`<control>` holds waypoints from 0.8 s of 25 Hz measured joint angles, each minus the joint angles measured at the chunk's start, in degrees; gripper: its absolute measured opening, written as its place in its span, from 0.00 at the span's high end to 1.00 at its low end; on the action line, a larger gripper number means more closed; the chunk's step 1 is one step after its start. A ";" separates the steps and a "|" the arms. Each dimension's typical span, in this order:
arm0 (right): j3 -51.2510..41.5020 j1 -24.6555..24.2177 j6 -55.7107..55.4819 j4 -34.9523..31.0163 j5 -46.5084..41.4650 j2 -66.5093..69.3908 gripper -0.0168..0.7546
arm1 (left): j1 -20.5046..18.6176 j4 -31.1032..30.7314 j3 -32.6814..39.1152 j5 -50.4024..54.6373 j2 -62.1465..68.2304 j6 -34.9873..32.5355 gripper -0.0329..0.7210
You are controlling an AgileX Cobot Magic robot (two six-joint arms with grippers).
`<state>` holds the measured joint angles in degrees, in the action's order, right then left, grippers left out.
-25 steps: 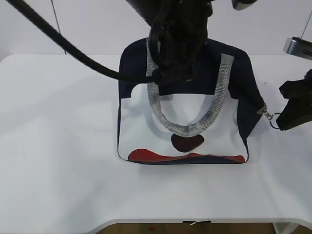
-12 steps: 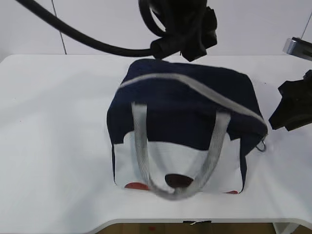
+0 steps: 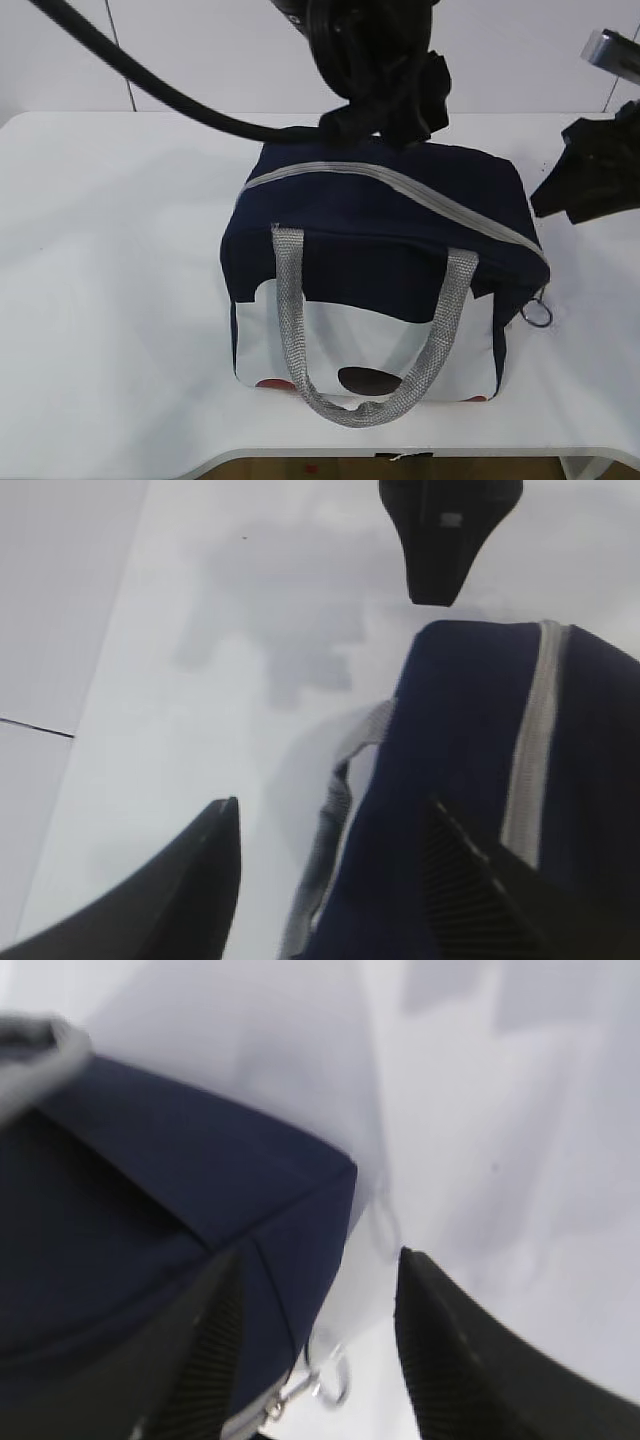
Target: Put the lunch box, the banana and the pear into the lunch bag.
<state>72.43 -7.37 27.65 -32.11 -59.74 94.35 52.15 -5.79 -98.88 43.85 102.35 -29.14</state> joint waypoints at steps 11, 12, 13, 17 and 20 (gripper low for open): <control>14.06 0.00 0.13 -0.61 -1.00 -2.43 0.46 | -7.81 0.00 0.00 -4.87 -6.37 1.70 0.38; 14.84 0.00 0.13 -0.61 -1.03 -2.82 0.46 | -8.50 0.00 0.00 -4.91 -7.01 1.98 0.38; 15.74 0.00 0.13 -0.61 -1.16 -3.35 0.46 | -9.38 0.00 0.00 -4.91 -7.64 2.22 0.38; 18.13 0.00 0.13 1.10 -1.48 -5.90 0.46 | -12.83 0.00 0.00 -4.91 -10.37 3.01 0.38; 18.89 0.00 -0.51 3.40 -1.76 -8.17 0.46 | -15.63 0.00 0.00 -4.39 -12.56 4.46 0.38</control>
<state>91.32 -7.37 27.14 -28.71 -61.50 86.18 36.52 -5.79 -98.88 39.46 89.78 -24.68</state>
